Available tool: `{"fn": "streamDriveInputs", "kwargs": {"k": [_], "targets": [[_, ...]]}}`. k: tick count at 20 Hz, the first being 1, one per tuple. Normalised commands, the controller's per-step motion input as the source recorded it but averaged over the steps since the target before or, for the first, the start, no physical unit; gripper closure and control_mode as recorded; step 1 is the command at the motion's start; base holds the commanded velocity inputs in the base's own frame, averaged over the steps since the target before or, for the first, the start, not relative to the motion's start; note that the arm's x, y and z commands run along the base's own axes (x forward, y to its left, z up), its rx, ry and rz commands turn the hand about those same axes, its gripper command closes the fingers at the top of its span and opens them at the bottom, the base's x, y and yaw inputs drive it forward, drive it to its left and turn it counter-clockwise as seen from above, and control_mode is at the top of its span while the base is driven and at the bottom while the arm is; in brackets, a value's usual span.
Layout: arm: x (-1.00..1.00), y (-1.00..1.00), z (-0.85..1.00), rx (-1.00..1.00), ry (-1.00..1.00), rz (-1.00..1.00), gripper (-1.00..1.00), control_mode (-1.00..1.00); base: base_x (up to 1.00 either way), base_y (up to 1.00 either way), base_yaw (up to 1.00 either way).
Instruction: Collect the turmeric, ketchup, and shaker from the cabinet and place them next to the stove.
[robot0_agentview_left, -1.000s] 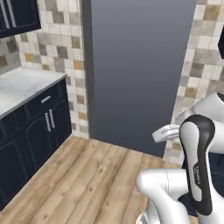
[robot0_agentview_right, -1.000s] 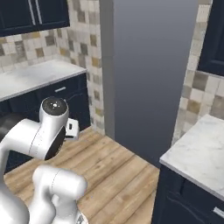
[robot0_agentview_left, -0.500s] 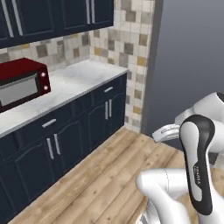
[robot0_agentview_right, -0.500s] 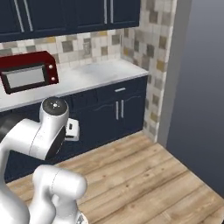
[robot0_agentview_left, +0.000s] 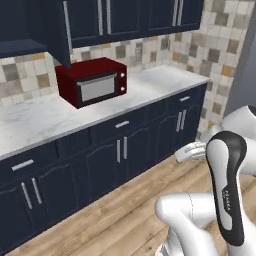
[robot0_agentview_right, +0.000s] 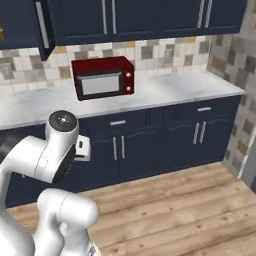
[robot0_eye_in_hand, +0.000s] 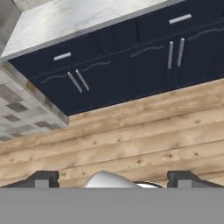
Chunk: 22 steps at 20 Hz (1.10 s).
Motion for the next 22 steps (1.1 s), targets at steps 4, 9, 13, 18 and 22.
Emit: {"fn": "streamDriveInputs", "kwargs": {"k": [4, 9, 13, 18, 22], "targets": [[0.0, 0.0, 0.0, 0.0, 0.0, 0.0, -1.0, 1.0, 0.07, 0.95, 0.26], [0.0, 0.0, 0.0, 0.0, 0.0, 0.0, -1.0, 1.0, 0.36, 0.94, 0.16], [0.0, 0.0, 0.0, 0.0, 0.0, 0.0, -1.0, 1.0, 0.39, 0.63, 0.02], [0.0, 0.0, 0.0, 0.0, 0.0, 0.0, -1.0, 1.0, 0.48, 0.31, 0.06], [0.0, 0.0, 0.0, 0.0, 0.0, 0.0, -1.0, 1.0, 0.7, 0.33, 0.26]]}}
